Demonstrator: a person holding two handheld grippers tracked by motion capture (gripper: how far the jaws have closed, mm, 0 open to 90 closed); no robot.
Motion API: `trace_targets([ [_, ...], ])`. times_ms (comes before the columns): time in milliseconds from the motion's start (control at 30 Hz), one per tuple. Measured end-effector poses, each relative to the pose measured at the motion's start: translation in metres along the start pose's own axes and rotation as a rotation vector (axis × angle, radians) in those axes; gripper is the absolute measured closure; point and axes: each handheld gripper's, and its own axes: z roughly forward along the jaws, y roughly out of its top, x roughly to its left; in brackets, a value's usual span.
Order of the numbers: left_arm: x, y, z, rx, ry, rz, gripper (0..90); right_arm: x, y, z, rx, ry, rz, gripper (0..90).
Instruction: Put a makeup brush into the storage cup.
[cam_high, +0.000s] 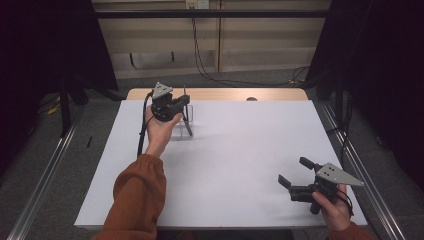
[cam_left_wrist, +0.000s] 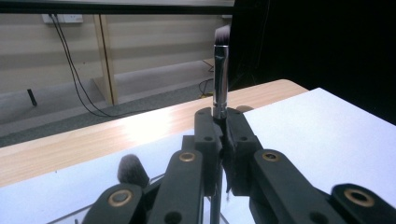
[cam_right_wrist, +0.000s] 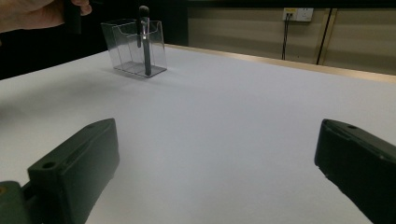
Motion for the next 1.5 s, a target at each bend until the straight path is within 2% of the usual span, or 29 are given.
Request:
trace_targets([
  [300, -0.001, -0.011, 0.006, 0.018, -0.001, -0.005, 85.5, 0.001, 0.000, 0.001, 0.005, 0.006, -0.001, 0.0],
  [367, -0.002, -0.012, 0.008, 0.017, -0.002, 0.006, 85.5, 0.001, 0.000, 0.001, 0.006, 0.007, 0.000, 0.0],
  [467, 0.000, -0.012, 0.008, 0.017, 0.000, -0.008, 85.5, 0.001, 0.000, 0.001, 0.010, 0.009, 0.000, 0.0],
  [700, 0.000, -0.015, 0.011, 0.031, 0.000, -0.003, 85.5, 0.001, 0.000, 0.001, 0.007, 0.009, -0.003, 0.0],
  [767, -0.001, -0.015, 0.011, 0.021, -0.003, -0.020, 85.4, 0.001, 0.000, 0.001, 0.006, 0.012, -0.001, 0.0],
  [900, -0.001, -0.015, 0.011, 0.031, 0.005, -0.004, 85.0, 0.000, 0.000, 0.001, 0.006, 0.013, -0.004, 0.0],
  [1000, 0.001, -0.016, 0.011, 0.031, 0.004, -0.018, 84.4, 0.000, 0.000, 0.001, 0.005, 0.009, -0.004, 0.0],
  [1200, -0.001, -0.016, 0.011, 0.030, 0.008, -0.007, 74.5, 0.000, 0.000, 0.001, 0.007, 0.012, -0.004, 0.0],
  [1333, 0.000, -0.017, 0.011, 0.032, 0.020, -0.024, 65.2, 0.001, 0.000, 0.001, 0.005, 0.013, -0.007, 0.0],
  [1500, 0.000, -0.017, 0.008, 0.023, 0.024, -0.008, 60.2, 0.000, 0.000, 0.001, 0.005, 0.014, -0.007, 0.0],
])
